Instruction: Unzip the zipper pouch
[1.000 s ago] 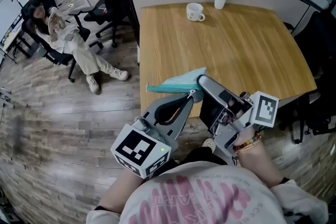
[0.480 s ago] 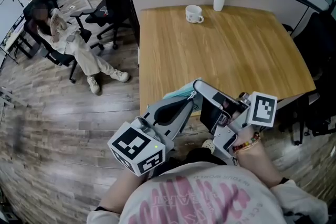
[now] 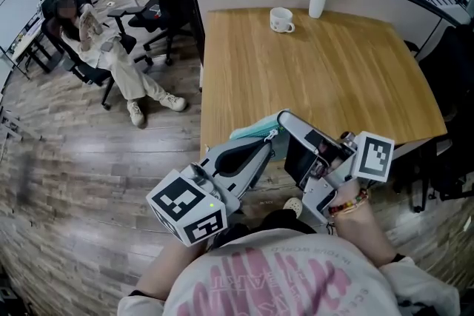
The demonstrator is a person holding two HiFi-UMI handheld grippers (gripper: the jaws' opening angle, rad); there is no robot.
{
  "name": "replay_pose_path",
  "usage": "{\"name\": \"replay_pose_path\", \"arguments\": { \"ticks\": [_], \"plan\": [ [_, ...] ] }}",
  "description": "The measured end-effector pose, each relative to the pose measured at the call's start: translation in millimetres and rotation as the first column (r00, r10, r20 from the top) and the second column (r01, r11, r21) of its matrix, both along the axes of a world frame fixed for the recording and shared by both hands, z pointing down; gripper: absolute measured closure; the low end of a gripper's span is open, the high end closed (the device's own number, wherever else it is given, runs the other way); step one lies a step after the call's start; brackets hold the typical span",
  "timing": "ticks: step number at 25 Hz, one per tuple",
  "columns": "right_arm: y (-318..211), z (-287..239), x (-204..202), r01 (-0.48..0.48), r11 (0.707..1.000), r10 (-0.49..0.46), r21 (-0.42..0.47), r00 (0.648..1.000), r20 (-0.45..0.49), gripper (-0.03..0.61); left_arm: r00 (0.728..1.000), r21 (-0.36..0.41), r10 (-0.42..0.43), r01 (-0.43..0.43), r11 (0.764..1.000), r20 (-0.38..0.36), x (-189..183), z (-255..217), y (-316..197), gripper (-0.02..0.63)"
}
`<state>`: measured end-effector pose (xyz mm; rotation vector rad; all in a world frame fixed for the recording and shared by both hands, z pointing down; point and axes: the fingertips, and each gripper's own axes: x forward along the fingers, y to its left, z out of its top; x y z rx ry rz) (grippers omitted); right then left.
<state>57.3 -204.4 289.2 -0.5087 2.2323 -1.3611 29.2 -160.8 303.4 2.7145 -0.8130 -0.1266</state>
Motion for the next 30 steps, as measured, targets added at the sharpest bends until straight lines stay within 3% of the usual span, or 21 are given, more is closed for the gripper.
{"name": "replay_pose_path", "arguments": {
  "ticks": [4, 30],
  "plan": [
    [-0.8, -2.3, 1.0, -0.014, 1.0, 0.014, 0.003, 1.0, -0.001, 0.54, 0.999, 0.023, -0.009, 0.009, 1.0, 0.03, -1.1, -0.5, 1.3, 0.612],
    [8.7, -24.2, 9.4, -0.101, 0.994, 0.096, 0.05, 0.991, 0.093, 0.54, 0.999, 0.028, -0.03, 0.029, 0.999, 0.022, -24.2, 3.1, 12.8, 0.612]
  ]
}}
